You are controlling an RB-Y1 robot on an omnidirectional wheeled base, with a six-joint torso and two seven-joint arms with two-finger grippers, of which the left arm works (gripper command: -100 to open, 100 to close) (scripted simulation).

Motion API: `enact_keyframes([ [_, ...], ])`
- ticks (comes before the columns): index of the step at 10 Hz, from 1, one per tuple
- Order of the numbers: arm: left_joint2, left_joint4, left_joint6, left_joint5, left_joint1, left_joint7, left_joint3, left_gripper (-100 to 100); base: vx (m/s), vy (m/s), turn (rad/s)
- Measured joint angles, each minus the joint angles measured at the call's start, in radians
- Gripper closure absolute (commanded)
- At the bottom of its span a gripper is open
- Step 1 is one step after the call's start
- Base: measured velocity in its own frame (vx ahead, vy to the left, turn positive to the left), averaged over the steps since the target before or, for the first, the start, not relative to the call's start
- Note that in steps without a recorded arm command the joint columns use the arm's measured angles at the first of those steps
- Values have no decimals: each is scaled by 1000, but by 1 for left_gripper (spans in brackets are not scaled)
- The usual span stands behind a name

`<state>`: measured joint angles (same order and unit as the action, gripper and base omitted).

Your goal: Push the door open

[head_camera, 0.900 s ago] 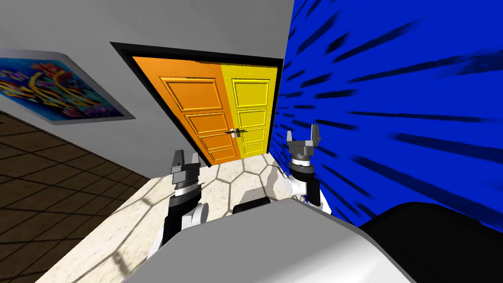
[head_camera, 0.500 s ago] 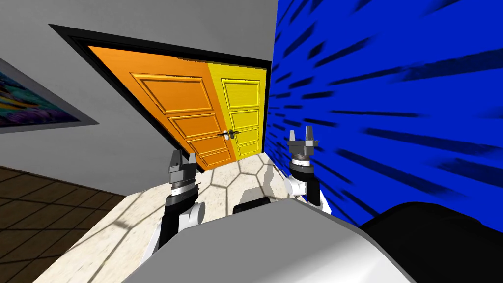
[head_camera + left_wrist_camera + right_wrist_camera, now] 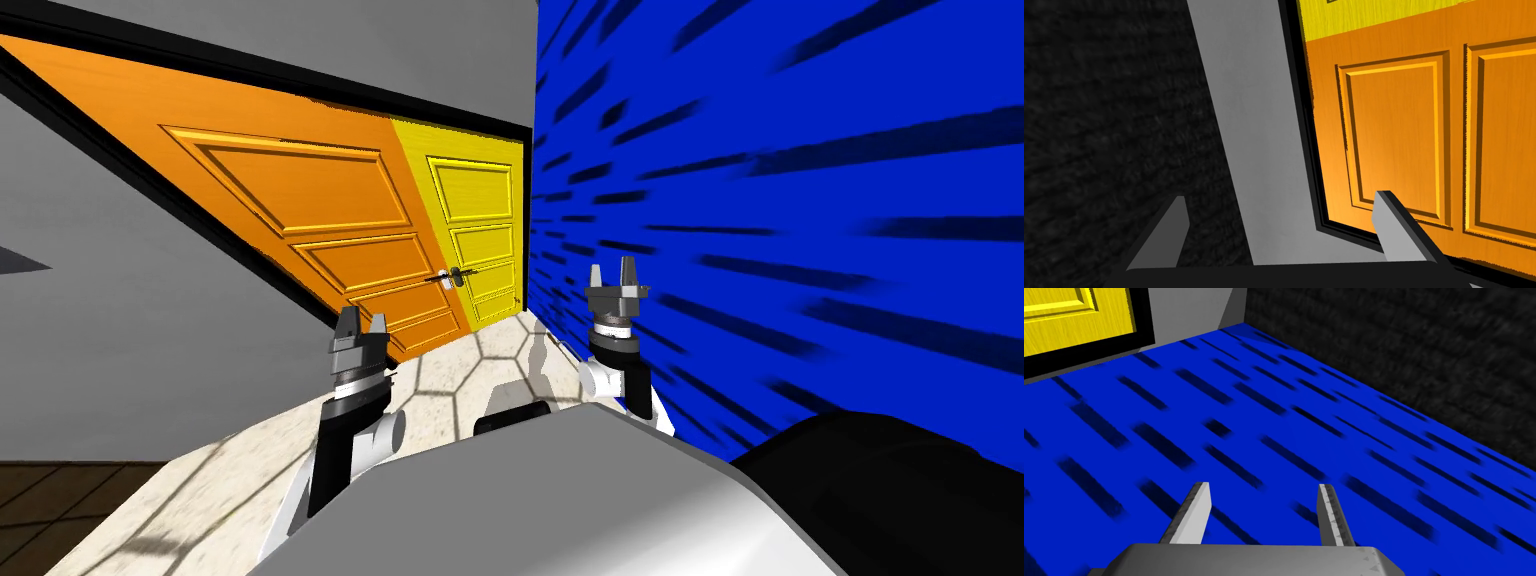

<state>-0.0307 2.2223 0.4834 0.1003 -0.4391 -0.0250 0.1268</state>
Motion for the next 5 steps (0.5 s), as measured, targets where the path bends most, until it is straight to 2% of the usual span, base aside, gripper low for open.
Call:
enact_keyframes([
  [2,-4,-26,8,5,15,0,36,-100,35,46,-221],
  [5,-11,-51,1,15,44,1,100,-100,37,54,-194],
])
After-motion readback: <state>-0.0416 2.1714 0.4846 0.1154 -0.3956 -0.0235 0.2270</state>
